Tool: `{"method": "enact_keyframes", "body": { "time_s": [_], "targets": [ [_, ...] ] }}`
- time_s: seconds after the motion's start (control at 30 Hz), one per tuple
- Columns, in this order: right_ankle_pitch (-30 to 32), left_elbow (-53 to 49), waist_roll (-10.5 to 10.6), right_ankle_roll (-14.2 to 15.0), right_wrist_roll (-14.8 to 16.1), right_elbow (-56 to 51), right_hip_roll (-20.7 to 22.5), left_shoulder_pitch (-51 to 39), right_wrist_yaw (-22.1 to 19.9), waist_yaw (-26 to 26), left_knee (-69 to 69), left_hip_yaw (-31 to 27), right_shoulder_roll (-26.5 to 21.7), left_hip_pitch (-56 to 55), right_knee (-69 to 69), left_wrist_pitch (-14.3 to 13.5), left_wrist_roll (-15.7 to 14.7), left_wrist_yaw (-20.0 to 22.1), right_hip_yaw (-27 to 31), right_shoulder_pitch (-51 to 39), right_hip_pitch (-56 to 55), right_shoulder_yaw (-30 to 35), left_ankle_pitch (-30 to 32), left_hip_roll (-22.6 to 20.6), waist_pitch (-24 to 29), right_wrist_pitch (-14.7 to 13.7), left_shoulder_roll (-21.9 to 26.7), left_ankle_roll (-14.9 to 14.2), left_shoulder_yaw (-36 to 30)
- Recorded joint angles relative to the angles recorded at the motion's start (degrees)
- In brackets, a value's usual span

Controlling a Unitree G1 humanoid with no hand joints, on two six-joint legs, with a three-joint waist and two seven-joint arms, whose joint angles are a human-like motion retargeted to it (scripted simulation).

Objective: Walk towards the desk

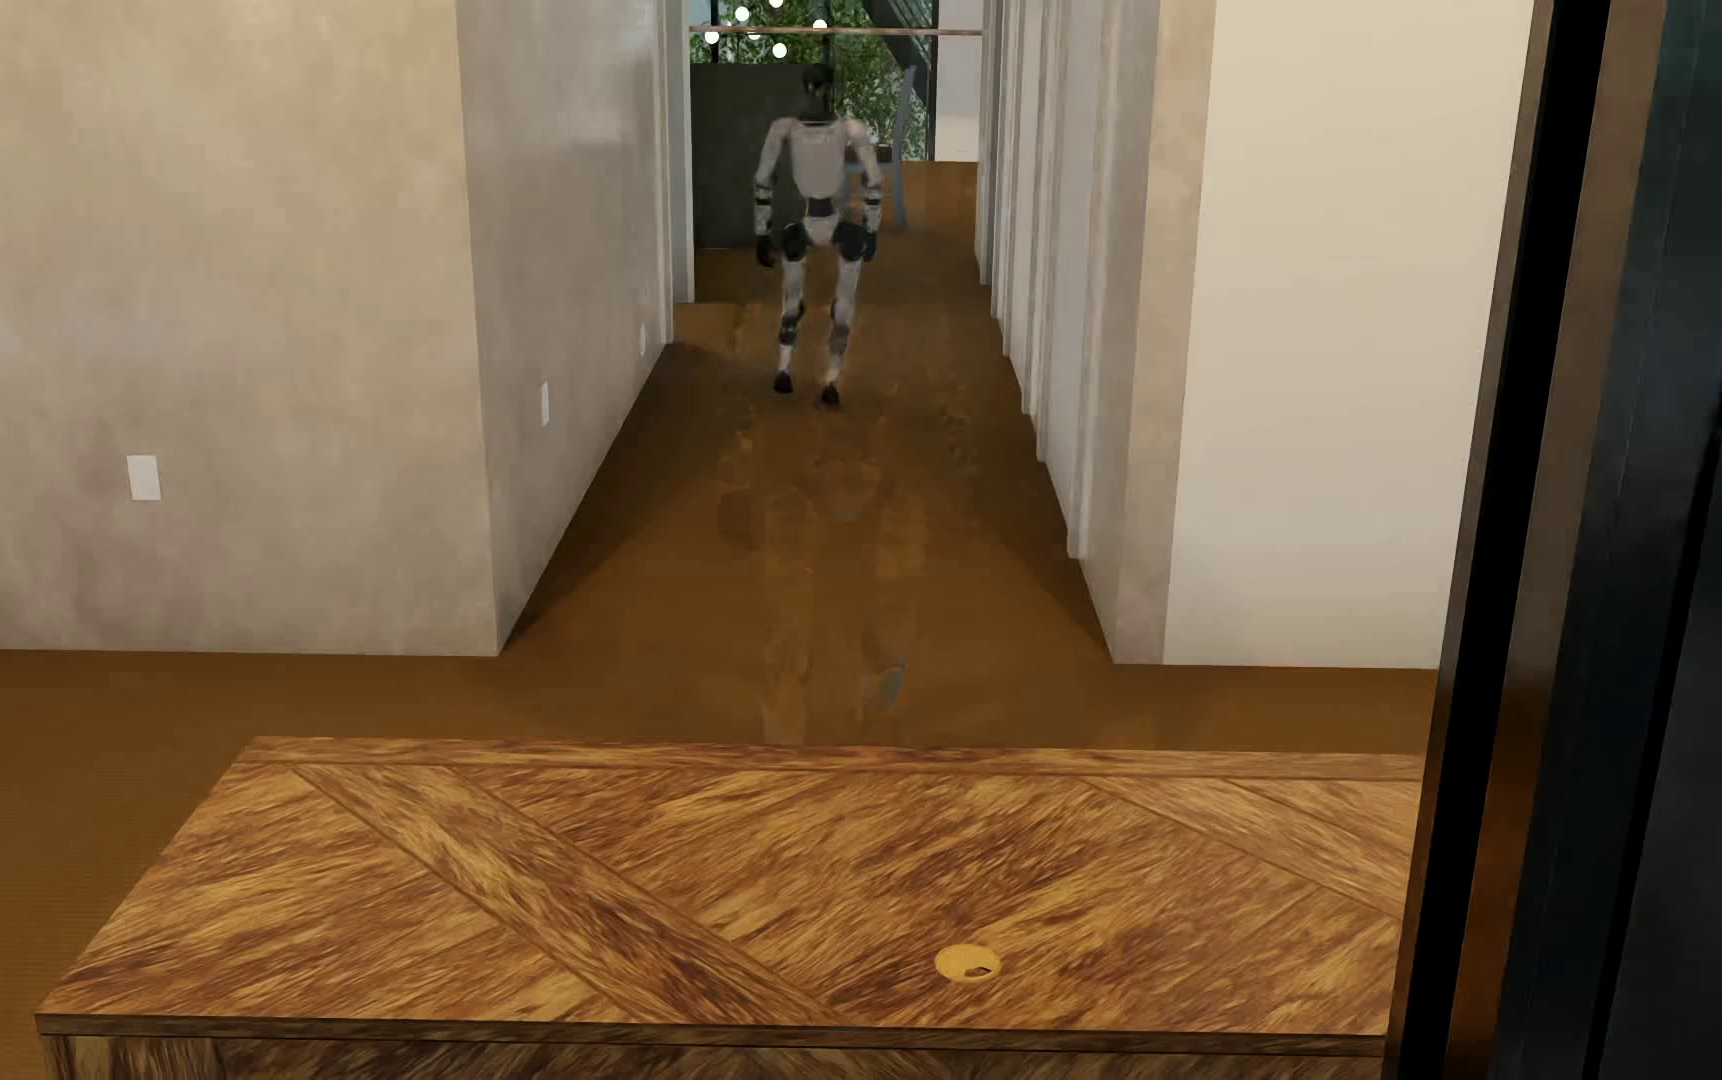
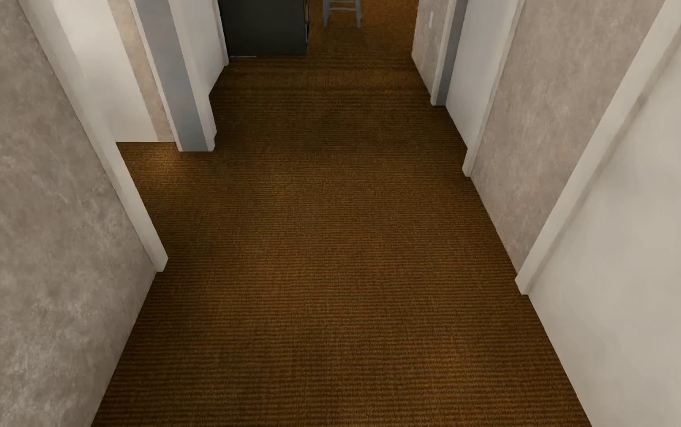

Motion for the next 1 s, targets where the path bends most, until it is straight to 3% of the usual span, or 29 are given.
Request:
{"method": "enact_keyframes", "body": {
  "time_s": [0.1, 0.17, 0.23, 0.3, 0.33, 0.47, 0.6, 0.7, 0.77, 1.0],
  "targets": [
    [-8.13, 0.95, -0.26, 0.00, 0.00, -12.63, -0.99, 5.94, 0.00, 5.15, -27.04, 0.00, -1.31, -6.15, 1.36, 0.00, 0.00, 0.00, 0.00, -1.91, 6.21, -8.54, 6.39, 1.52, -1.62, 0.00, -0.49, 0.00, 0.21],
    [-12.71, -0.09, 0.44, 0.00, 0.00, -17.15, -3.63, 9.63, 0.00, 7.16, -35.06, 0.00, -1.88, -8.13, 3.31, 0.00, 0.00, 0.00, 0.00, -3.30, 9.32, -11.90, 6.25, 4.38, -3.03, 0.00, -1.30, 0.00, 0.12],
    [-14.97, -1.09, 0.79, 0.00, 0.00, -18.04, -8.01, 12.14, 0.00, 9.31, -32.54, 0.00, -1.75, -8.19, 5.64, 0.00, 0.00, 0.00, 0.00, -3.11, 14.00, -13.46, 6.92, 5.85, -3.15, 0.00, -1.42, 0.00, -2.34],
    [-12.84, 0.15, 0.72, 0.00, 0.00, -15.48, -12.78, 11.83, 0.00, 10.69, -23.49, 0.00, -0.56, -10.78, 8.75, 0.00, 0.00, 0.00, 0.00, -1.11, 15.55, -14.31, 17.11, 5.82, -4.45, 0.00, -1.65, 0.00, -4.83],
    [-10.14, 1.88, 0.02, 0.00, 0.00, -11.83, -15.16, 10.50, 0.00, 10.34, -18.62, 0.00, 0.85, -11.21, 11.69, 0.00, 0.00, 0.00, 0.00, -0.39, 15.24, -15.12, 19.14, 5.26, -4.29, 0.00, -1.93, 0.00, -5.29],
    [10.65, -1.01, -0.36, 0.00, 0.00, 6.79, -17.89, 3.31, 0.00, 8.39, -14.52, 0.00, 1.55, -5.72, 19.30, 0.00, 0.00, 0.00, 0.00, -2.47, 7.66, -4.03, 9.85, 4.01, -1.58, 0.00, -0.18, 0.00, -2.98],
    [30.80, -10.90, -0.71, 0.00, 0.00, 9.10, -18.25, 0.32, 0.00, 4.34, -17.57, 0.00, -0.83, 0.42, 15.55, 0.00, 0.00, 0.00, 0.00, 2.61, 0.72, -4.66, 5.42, 3.54, -1.06, 0.00, 3.84, 0.00, 6.35],
    [31.21, -11.46, -1.91, 0.00, 0.00, 7.44, -19.40, 0.05, 0.00, 2.85, -17.99, 0.00, -2.84, 3.84, 11.20, 0.00, 0.00, 0.00, 0.00, 4.46, 0.70, -5.96, 3.09, 3.06, -1.45, 0.00, 4.98, 0.00, 18.35],
    [31.09, -9.88, -2.70, 0.00, 0.00, 7.22, -20.13, -0.79, 0.00, 2.39, -17.69, 0.00, -3.46, 5.07, 8.78, 0.00, 0.00, 0.00, 0.00, 4.20, -0.19, -6.87, 1.53, 3.14, -1.65, 0.00, 5.84, 0.00, 22.98],
    [19.18, -8.27, -2.16, 0.00, 0.00, 3.91, -19.25, -1.71, 0.00, -2.29, -16.12, 0.00, -4.08, 6.04, 3.62, 0.00, 0.00, 0.00, 0.00, 1.79, -3.80, -10.70, -1.32, 5.26, -0.59, 0.00, 7.85, 0.00, 19.09]
  ]
}}
